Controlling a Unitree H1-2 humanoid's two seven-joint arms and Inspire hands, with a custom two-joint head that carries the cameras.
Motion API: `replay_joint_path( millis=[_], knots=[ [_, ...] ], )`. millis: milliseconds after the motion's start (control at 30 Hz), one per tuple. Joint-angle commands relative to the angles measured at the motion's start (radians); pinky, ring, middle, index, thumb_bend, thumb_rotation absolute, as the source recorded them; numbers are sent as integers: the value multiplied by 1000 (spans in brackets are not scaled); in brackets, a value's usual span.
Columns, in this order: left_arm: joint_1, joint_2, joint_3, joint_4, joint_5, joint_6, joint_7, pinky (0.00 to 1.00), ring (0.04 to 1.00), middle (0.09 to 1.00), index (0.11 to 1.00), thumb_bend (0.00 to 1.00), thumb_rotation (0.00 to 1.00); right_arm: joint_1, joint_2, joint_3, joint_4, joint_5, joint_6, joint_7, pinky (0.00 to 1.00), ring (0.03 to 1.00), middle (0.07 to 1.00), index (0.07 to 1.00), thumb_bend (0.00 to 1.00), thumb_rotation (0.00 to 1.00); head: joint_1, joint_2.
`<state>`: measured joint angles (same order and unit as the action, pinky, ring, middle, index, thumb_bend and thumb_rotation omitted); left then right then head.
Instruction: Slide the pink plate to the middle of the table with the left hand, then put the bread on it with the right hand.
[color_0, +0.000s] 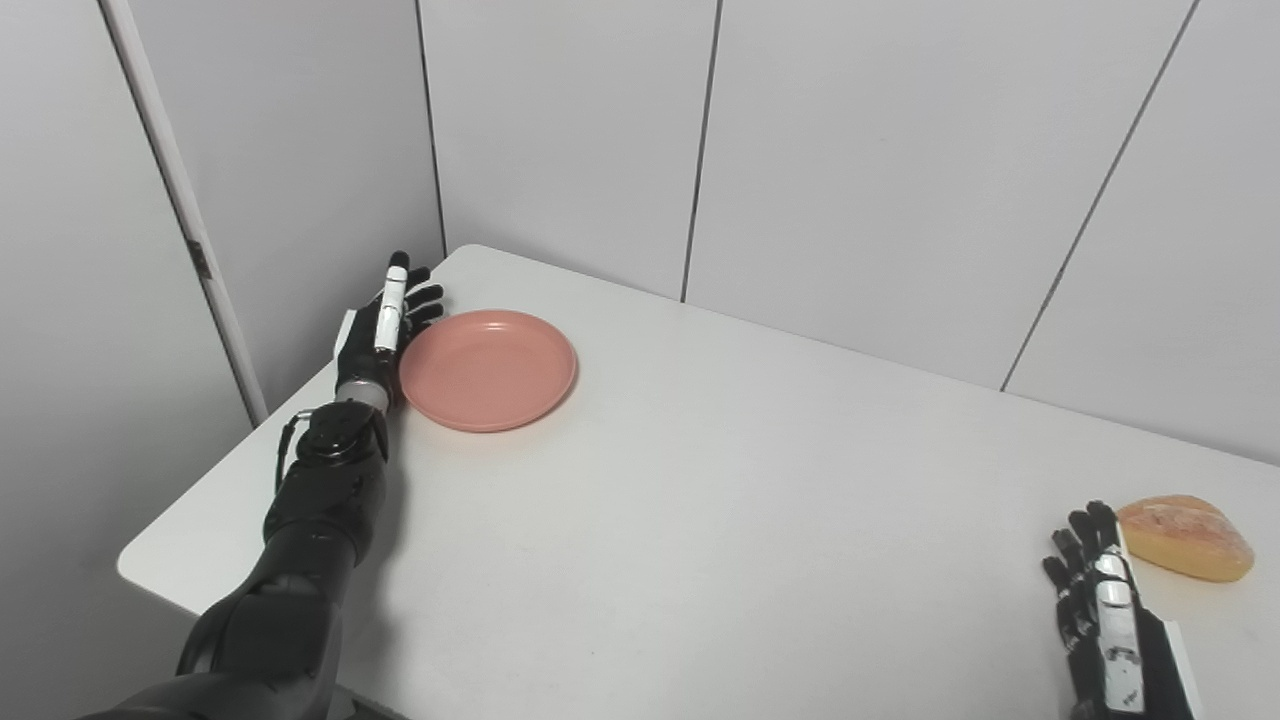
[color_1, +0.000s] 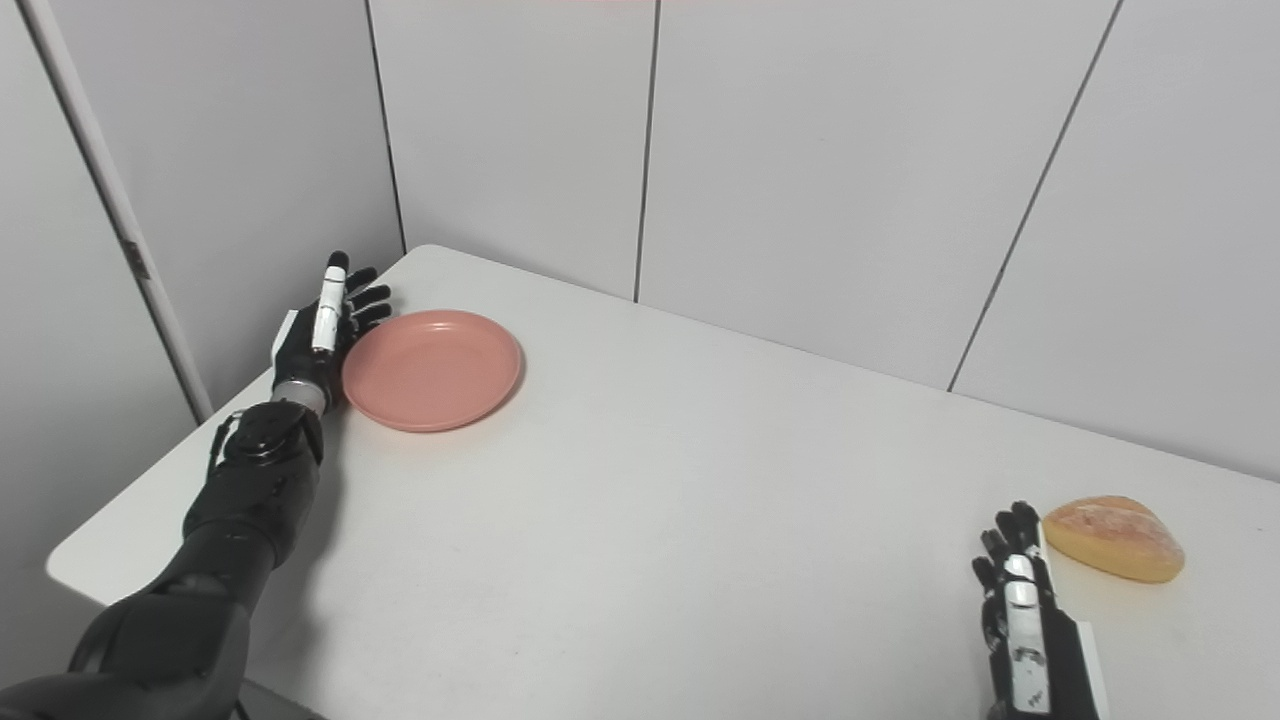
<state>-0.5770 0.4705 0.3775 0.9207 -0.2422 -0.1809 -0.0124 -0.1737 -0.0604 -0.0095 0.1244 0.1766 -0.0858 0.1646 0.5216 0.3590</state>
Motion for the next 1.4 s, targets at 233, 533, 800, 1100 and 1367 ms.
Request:
replay_joint_path(
  millis=[233, 533, 800, 1100, 1367],
  knots=[
    [-57, 18, 0, 12, -43, -56, -34, 893, 825, 827, 807, 619, 1000, -18, 1, 0, -34, 3, 8, 1, 1000, 1000, 1000, 1000, 440, 899, -2, 1],
    [-58, 10, -30, -2, -40, -62, -43, 871, 821, 828, 809, 618, 1000, -18, 9, 3, -49, 1, 30, -8, 1000, 1000, 1000, 1000, 432, 913, -7, 0],
    [-64, -8, -64, 30, -33, -90, -75, 897, 827, 824, 800, 625, 1000, -17, 21, 2, -57, -5, 32, -19, 1000, 1000, 1000, 1000, 424, 880, -17, 2],
    [-91, -34, -104, 89, -30, -118, -100, 864, 815, 824, 797, 677, 1000, -18, 22, 3, -63, -12, 38, -28, 1000, 1000, 1000, 1000, 419, 882, -21, 4],
    [-102, -71, -115, 81, -33, -104, -96, 860, 820, 824, 790, 653, 1000, -18, 26, -1, -62, 1, 34, -24, 1000, 1000, 1000, 1000, 410, 880, -28, 14]
  ],
)
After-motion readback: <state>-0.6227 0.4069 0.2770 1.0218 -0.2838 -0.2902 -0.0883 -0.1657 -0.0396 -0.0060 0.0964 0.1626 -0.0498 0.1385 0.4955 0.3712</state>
